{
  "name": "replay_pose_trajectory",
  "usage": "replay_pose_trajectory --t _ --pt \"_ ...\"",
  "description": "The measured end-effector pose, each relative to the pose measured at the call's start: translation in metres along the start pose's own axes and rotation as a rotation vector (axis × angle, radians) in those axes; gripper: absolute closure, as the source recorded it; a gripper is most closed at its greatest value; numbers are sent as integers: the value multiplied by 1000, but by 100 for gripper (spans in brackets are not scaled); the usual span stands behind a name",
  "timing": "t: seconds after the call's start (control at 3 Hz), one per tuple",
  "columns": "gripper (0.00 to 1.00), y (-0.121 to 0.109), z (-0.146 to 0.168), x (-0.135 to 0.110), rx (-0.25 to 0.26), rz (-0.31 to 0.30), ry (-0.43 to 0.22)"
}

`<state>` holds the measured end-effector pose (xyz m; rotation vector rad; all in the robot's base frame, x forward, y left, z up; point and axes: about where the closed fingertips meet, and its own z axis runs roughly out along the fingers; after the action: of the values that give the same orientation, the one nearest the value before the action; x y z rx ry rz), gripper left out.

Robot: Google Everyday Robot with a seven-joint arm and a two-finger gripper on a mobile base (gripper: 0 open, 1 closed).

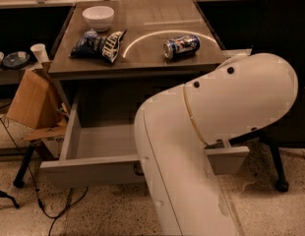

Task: Pick apple from top drawer and place on counter

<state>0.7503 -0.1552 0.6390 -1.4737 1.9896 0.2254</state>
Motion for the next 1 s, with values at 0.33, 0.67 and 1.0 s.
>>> replay_pose_trajectory --t 0.33,0.67,1.0 --pt "100 1 -4 0 4 -7 1" --pt "81 3 -5 -2 5 -11 9" --pt "58 3 -4 -2 4 -13 12"
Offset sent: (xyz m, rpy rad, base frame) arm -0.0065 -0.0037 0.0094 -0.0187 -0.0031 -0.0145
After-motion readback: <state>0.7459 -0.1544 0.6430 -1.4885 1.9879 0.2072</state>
